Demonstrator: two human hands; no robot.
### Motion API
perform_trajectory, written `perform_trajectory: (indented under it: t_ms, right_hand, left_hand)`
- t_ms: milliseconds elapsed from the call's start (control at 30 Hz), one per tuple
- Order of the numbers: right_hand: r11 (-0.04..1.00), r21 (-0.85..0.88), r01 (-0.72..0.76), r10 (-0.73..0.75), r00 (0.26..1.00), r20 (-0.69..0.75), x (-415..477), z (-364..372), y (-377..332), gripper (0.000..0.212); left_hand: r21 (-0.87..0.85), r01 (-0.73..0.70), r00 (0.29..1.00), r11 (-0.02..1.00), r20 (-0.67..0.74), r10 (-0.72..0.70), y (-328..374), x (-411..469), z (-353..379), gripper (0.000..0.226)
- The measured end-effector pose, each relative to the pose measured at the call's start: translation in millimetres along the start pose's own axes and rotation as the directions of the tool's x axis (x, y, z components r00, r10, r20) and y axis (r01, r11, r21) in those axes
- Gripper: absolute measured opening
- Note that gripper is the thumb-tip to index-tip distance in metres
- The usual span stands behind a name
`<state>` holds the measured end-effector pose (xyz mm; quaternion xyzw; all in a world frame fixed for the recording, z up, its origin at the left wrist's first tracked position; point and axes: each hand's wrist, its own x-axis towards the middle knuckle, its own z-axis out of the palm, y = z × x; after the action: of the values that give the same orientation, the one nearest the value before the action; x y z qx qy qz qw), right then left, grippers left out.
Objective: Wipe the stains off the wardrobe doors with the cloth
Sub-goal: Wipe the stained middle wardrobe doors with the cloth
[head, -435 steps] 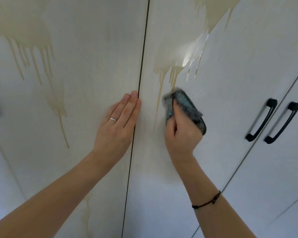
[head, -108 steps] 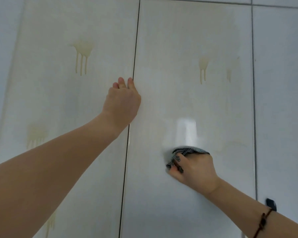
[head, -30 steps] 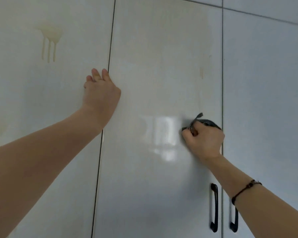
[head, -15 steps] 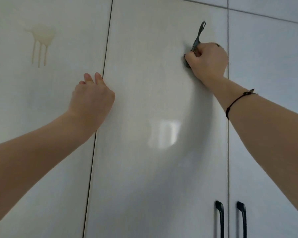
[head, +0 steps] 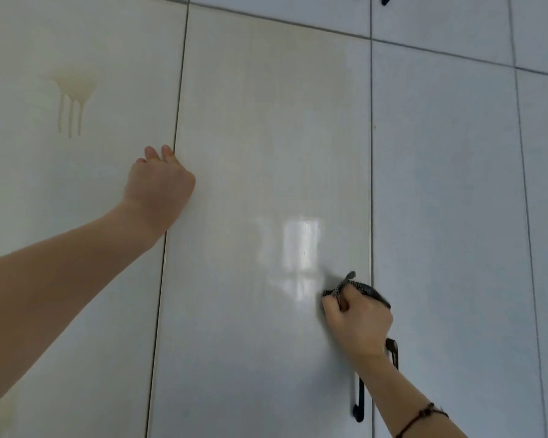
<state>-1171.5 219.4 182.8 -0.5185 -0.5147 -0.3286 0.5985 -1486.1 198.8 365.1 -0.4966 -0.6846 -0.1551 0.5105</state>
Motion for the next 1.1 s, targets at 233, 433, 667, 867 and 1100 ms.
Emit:
perform_trajectory:
  t_ms: [233, 433, 667, 867, 1100]
  right_hand:
    - [0.999, -0.052, -0.015, 0.013, 1.000, -0.026, 9.9, -0.7, -2.4, 0.033]
    - [0.995, -0.090, 0.046, -0.056, 0.993, -0.107, 140.1, 2.0, -42.3, 0.036]
    - [0.974, -0.174, 0.145, -0.173, 0.972, -0.160, 322.4, -3.3, -99.5, 0.031]
    - [0.980, -0.123, 0.156, -0.172, 0.977, -0.128, 388.9, -27.4, -116.1, 0.031]
    - [0.917, -0.130, 0.378, -0.393, 0.912, -0.117, 236.3, -9.8, -58.2, 0.034]
  left_hand:
    - [0.071, -0.026, 0.943, 0.997, -0.331, 0.048, -21.5, 37.9, 7.3, 0.041]
    - [-0.060, 0.101, 0.942, 0.993, -0.315, -0.114, -25.3, 84.6, 0.4, 0.063]
    - [-0.184, 0.151, 0.958, 0.971, -0.217, -0.190, -40.5, 137.7, -14.3, 0.057]
    - [-0.290, 0.155, 0.954, 0.945, -0.205, -0.219, -35.3, 147.7, 6.6, 0.063]
    - [-0.326, 0.150, 0.973, 0.933, -0.118, -0.198, -31.5, 148.0, 0.2, 0.069]
